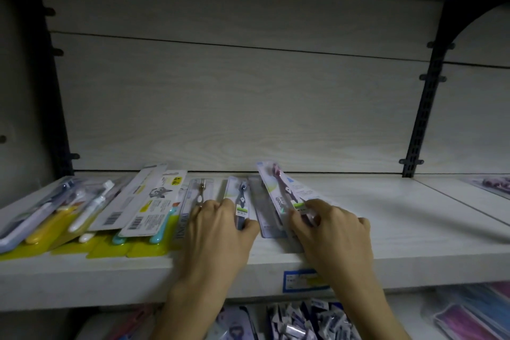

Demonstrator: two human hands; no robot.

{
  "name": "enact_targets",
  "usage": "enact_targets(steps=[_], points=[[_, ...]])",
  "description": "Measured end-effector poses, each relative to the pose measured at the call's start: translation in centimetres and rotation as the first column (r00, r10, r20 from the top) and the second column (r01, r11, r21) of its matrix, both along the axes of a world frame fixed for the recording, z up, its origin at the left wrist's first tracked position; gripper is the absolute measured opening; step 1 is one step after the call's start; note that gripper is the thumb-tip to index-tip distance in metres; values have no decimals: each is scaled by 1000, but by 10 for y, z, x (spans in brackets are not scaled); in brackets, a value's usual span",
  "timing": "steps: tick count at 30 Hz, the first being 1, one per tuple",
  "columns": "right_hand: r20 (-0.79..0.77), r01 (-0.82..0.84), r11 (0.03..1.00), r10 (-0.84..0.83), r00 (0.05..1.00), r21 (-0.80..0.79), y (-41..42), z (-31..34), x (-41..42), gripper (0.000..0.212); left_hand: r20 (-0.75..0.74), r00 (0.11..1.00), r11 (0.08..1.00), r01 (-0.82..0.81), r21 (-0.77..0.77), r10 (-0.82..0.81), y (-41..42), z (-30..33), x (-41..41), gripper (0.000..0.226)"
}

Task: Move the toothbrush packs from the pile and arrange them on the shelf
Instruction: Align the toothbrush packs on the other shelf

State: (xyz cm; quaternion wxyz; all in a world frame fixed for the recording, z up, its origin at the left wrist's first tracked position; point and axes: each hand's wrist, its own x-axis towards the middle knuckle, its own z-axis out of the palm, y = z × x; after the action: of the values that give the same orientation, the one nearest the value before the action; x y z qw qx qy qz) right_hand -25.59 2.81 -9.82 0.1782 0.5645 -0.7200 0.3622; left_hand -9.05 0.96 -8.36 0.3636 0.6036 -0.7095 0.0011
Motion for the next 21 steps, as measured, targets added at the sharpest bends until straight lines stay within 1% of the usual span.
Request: enact_targets(steps=[5,9,12,14,17,19,21], points=[[67,-49,997,53,996,-62,1,3,1,46,-37,999,999,15,-40,-16,1,6,3,22],[131,-25,995,39,991,-101,12,5,5,50,-82,997,996,3,-91,-10,8,12,18,21],[138,-18,993,34,990,-116,22,6,15,51,-137,988,986,48,-157,-70,17,16,35,23],[140,-25,990,45,989,-140,32,8,25,49,-156,980,972,87,-216,-123,26,17,45,25],[121,9,984,13,993,-180,54,10,43,37,-157,976,951,97,-295,-149,42,12,56,21],[100,29,980,-9,995,-199,70,9,53,32,-156,969,941,137,-311,-193,52,4,61,17],[92,51,981,-34,995,-188,86,5,58,35,-149,957,930,192,-313,-248,61,-4,65,17]])
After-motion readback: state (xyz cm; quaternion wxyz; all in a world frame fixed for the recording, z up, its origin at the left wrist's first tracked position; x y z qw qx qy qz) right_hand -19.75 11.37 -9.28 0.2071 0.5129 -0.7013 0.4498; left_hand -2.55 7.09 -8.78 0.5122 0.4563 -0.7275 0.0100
